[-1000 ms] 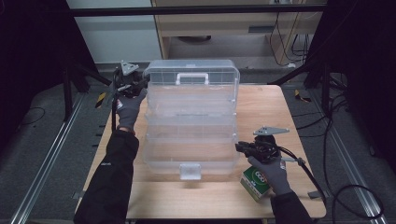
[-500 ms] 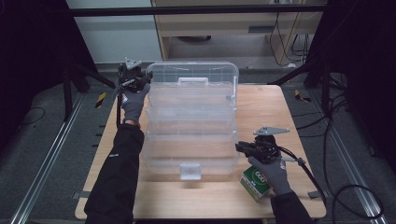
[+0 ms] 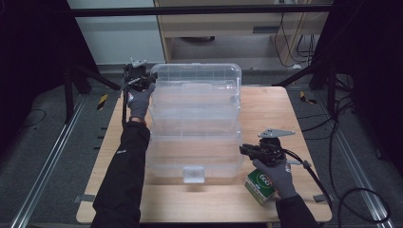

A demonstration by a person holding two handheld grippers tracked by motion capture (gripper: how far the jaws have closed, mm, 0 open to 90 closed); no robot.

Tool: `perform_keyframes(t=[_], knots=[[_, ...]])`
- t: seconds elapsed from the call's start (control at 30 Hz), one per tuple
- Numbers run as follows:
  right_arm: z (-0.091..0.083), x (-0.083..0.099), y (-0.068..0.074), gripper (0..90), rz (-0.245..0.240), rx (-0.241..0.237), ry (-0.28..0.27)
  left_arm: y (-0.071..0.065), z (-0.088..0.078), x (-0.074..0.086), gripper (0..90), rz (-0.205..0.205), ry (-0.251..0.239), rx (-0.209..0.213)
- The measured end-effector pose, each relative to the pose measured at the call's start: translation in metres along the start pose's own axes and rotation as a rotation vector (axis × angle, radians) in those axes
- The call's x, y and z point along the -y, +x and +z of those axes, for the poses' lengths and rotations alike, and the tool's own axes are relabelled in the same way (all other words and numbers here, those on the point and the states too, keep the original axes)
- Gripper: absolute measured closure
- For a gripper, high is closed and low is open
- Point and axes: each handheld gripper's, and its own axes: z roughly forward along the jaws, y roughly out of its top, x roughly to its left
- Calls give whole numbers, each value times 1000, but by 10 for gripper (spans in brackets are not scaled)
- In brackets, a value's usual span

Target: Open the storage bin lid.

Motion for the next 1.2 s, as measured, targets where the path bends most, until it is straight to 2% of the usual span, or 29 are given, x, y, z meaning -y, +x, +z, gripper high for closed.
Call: perform_keyframes(t=[0.07,0.13,0.2,0.27,0.33,0.4,0.5,0.63,0.67,0.77,0.8,0.87,0.93,1.03,1.2], knots=[[0,0,0,770,0,-2,1,-2,1,-2,776,27,17,-20],[0,0,0,770,0,-1,1,-2,1,-3,774,31,24,-21],[0,0,0,770,1,-1,0,-1,2,-3,775,17,27,-17],[0,0,0,770,1,0,0,-2,3,-3,770,29,30,-24],[0,0,0,771,-1,1,0,-2,4,-3,737,36,36,-21],[0,0,0,771,-2,2,0,-1,4,-3,691,25,36,-19],[0,0,0,771,-2,-3,0,3,-6,-2,646,21,23,-30],[-1,0,-2,783,-3,-13,-3,11,-32,4,600,31,17,-22],[-1,0,-2,786,13,-24,7,14,-41,8,596,23,14,-24],[-2,0,-2,785,10,-23,4,17,-70,18,577,28,-2,-1],[-1,0,-2,786,11,-21,7,18,-79,21,569,48,6,6],[-1,-1,-2,785,5,-21,8,17,-99,26,557,80,-12,31],[-1,-1,-2,785,8,-19,10,16,-118,33,550,83,-23,44],[-1,-2,-2,783,15,-22,17,13,-143,42,535,96,-7,69],[-1,-2,-3,782,26,-30,23,8,-170,57,521,98,-2,89]])
